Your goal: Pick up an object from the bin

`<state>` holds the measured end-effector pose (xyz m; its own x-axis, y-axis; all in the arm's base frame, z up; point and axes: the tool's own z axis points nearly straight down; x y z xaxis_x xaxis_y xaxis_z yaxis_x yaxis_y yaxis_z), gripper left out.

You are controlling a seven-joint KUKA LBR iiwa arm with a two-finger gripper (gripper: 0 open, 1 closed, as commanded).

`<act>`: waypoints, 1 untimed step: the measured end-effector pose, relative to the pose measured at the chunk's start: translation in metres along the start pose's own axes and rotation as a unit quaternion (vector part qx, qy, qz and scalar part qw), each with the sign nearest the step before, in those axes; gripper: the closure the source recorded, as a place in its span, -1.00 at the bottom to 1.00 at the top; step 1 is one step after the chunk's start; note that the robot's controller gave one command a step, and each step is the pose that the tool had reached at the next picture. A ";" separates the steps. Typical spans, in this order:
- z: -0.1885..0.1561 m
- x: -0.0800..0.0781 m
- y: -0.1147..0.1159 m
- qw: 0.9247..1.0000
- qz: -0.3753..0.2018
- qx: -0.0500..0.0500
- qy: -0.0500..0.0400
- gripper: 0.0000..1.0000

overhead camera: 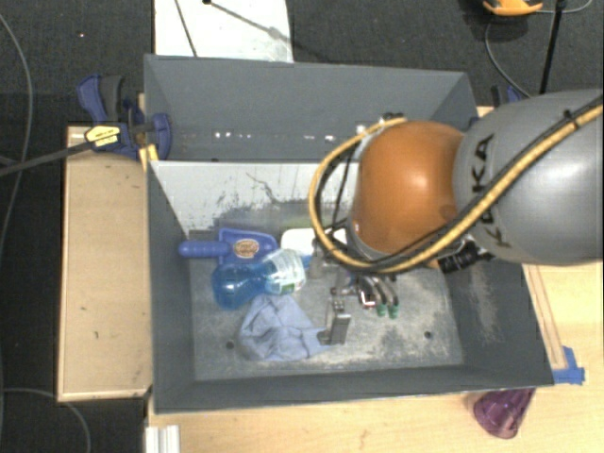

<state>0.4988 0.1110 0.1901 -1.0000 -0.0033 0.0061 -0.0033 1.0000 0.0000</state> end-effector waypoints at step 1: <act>-0.004 -0.002 -0.001 1.000 0.002 -0.001 -0.004 -1.00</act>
Offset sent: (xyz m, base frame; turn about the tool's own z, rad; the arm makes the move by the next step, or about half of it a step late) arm 0.0126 0.0982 -0.0883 -0.2849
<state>0.5005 0.1104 0.1945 -1.0000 0.0003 -0.0022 0.0003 1.0000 0.0012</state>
